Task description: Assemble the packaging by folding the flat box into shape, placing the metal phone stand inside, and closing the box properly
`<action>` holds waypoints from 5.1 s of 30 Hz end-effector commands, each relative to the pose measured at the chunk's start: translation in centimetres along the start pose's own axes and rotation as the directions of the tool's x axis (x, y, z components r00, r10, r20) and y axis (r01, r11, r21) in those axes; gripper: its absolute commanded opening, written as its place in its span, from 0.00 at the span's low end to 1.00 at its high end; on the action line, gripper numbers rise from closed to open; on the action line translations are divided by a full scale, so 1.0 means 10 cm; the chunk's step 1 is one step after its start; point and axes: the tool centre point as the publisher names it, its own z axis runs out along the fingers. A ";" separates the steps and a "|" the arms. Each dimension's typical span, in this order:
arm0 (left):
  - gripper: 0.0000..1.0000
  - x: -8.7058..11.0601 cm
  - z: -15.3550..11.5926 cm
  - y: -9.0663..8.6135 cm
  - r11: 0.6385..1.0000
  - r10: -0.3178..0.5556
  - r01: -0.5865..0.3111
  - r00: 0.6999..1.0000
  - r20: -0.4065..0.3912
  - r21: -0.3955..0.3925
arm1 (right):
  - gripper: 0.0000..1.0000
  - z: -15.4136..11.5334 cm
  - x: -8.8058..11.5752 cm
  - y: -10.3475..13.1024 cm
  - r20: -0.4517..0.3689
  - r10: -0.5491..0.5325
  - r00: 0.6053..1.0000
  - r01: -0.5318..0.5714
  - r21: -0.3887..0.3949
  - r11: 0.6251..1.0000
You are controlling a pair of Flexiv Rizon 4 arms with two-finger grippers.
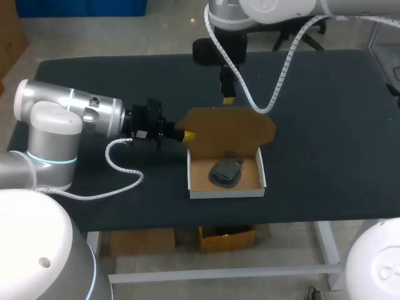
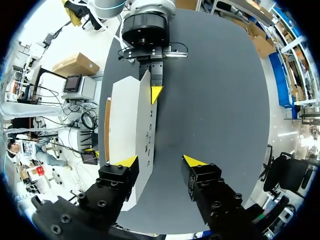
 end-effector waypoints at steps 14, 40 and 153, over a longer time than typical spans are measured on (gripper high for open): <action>0.00 0.01 0.00 0.01 1.000 0.002 -0.002 1.000 0.003 0.003 | 0.53 -0.01 0.15 -0.04 0.031 -0.006 0.999 0.006 -0.012 1.000; 0.00 0.01 0.00 0.01 1.000 0.002 -0.002 1.000 0.003 0.003 | 0.62 0.10 0.30 -0.01 0.033 -0.015 0.999 0.015 0.007 1.000; 0.00 0.01 0.00 0.01 1.000 0.002 -0.002 1.000 0.003 0.003 | 1.00 0.26 0.27 0.03 0.068 -0.001 0.998 0.005 -0.059 0.998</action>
